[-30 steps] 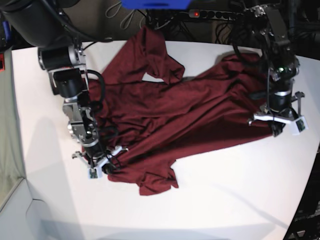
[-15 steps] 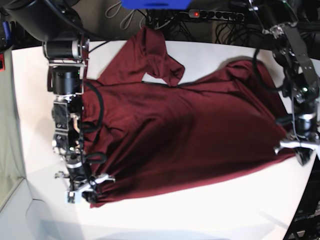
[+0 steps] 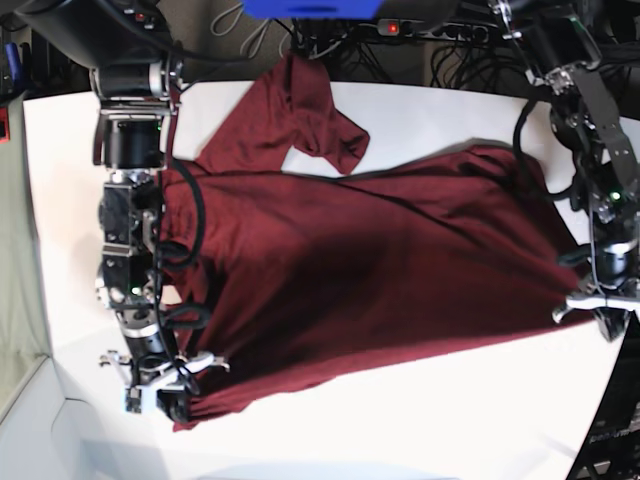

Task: Layout the t-shirt on the table in an organized manner, then fold the t-shirt properly
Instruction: 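Pull the shirt taut between both grippers, stretching it apart, then regrasp the shirt edge with the left gripper near the shoulder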

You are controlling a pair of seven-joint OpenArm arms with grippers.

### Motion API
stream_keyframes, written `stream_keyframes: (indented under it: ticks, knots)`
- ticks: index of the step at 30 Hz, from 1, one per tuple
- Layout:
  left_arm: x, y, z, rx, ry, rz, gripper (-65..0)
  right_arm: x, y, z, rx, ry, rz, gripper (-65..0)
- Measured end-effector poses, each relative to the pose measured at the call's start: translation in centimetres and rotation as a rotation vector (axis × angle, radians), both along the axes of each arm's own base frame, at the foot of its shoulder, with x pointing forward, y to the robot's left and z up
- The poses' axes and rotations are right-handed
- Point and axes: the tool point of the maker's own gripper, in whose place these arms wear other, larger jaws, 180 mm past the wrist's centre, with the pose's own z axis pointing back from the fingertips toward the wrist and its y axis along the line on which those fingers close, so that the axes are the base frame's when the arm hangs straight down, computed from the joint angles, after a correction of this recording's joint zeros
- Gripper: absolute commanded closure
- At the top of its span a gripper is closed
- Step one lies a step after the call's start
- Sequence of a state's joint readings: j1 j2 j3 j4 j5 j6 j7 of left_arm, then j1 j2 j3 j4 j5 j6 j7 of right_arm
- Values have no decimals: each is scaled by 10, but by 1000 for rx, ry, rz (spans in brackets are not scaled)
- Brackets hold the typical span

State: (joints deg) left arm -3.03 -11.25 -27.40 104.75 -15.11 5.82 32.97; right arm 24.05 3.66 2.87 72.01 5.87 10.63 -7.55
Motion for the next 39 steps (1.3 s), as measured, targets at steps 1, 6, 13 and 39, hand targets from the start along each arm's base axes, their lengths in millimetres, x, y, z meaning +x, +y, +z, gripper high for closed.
stream_keyframes:
  ticks: [1, 6, 13, 39]
  knots:
    - [-3, -1, -3, 4, 1, -1, -1, -1, 0, -2, 0, 5, 0, 0]
    - [-32, -16, -55, -62, 119, 0, -1, -7, 0, -19, -3, 63, 1, 0]
    - [-92, -44, -126, -173, 298, 16, -1, -12, 0, -28, -4, 83, 2, 0]
    - [-149, -112, -171, -190, 492, -161, -422, -17, 5, -37, 1, 97, 9, 0]
